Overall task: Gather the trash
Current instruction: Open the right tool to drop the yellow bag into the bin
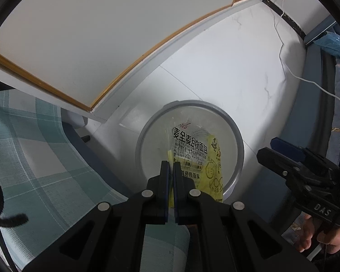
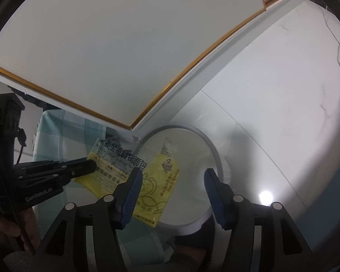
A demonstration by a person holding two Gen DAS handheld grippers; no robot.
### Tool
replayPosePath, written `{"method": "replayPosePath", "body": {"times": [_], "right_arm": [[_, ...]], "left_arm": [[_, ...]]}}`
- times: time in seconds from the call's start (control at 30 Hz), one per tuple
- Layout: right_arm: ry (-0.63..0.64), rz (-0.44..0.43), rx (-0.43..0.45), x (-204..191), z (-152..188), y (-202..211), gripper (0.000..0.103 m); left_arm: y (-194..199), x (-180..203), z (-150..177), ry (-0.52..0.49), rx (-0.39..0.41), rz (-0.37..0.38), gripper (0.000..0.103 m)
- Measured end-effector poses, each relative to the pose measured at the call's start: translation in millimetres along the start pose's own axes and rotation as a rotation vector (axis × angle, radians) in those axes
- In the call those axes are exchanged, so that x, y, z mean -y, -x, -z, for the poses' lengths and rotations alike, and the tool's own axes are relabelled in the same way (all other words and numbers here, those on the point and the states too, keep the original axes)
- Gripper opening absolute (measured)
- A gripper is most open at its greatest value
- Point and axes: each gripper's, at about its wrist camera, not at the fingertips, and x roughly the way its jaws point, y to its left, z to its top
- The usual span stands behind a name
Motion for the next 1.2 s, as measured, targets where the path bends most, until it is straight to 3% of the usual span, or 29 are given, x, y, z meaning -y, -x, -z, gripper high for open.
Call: {"method": "replayPosePath", "body": {"times": [0.27,0.37,0.43,0.6,0.73,0.97,1.1,1.2], "right_arm": [[-0.01,0.015,-0.01,2.0,0.7,2.0,0.068],[-0.009,0.02,-0.013,1.6,-0.2,2.2,0.073],[-0.006,0.024,-0.013,1.0,0.2,3.1,0.075],[0.001,0.034,-0.003,-1.4,1.3,6.2,0.081],[0.001,0.042,0.006,-4.1,2.0,10.1,0.083],[0.023,0.058,0.028,-15.0,2.7,24.9,0.087],[0.041,0.068,0.056,-25.5,2.6,39.6,0.087],[0.078,0.094,0.075,-39.7,2.9,51.2,0.088]], "left_arm": [[-14.4,0.6,-0.5,0.003,-0.047,-0.03,0.004],[-13.6,-3.1,1.1,0.026,-0.043,-0.031,0.021],[-10.7,-6.0,2.4,0.04,-0.024,-0.041,0.043],[-0.7,-6.4,5.1,0.043,0.02,-0.051,0.05],[14.3,-9.4,9.3,0.058,0.081,-0.067,0.068],[41.7,-14.4,22.0,0.084,0.155,-0.071,0.071],[63.0,-26.2,29.5,0.142,0.214,-0.084,0.083],[79.8,-35.1,36.3,0.169,0.261,-0.096,0.083]]}}
